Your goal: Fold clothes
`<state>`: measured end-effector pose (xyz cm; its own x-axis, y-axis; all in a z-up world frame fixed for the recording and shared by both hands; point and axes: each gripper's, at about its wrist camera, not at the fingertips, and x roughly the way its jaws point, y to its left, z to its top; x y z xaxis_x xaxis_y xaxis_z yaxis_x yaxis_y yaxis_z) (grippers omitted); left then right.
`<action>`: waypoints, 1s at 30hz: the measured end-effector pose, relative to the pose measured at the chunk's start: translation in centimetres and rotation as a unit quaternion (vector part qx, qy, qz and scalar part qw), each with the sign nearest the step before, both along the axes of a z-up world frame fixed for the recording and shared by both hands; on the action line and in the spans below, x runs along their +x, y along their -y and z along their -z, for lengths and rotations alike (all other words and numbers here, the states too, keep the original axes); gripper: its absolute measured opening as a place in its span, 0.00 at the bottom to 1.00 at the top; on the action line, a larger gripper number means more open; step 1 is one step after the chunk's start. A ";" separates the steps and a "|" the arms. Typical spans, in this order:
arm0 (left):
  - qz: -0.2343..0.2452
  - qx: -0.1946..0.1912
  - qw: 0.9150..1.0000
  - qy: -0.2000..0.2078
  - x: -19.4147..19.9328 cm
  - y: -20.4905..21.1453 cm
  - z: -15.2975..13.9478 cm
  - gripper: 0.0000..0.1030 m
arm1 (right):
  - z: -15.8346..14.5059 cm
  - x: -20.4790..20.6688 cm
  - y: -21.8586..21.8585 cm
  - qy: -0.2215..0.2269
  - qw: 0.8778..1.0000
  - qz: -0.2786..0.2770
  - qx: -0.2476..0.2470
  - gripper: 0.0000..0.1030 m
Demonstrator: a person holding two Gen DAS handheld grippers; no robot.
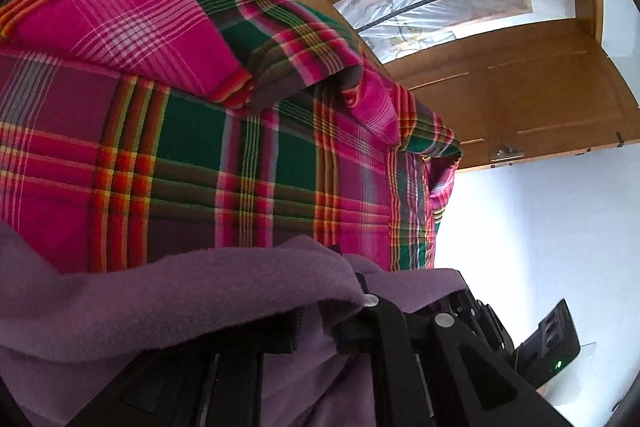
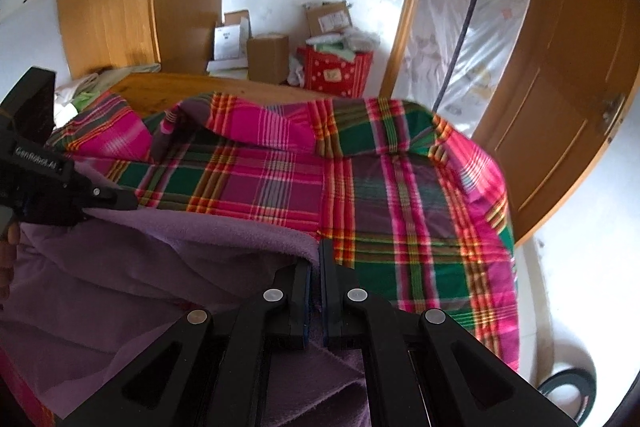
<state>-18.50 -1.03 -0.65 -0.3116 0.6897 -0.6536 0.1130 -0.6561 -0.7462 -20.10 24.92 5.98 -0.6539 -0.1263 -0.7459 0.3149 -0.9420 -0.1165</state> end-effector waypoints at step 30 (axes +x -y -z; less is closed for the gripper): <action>0.178 -0.111 0.961 -0.180 12.5 -10.6 -6.0 0.31 | -0.7 3.7 -9.9 0.110 0.951 0.056 -0.282 0.33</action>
<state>-5.98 9.61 5.38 -0.3152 0.6505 -0.6910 -0.3869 -0.7529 -0.5324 -16.41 34.78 6.70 -0.5232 -0.4858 -0.7002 0.1673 -0.8642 0.4746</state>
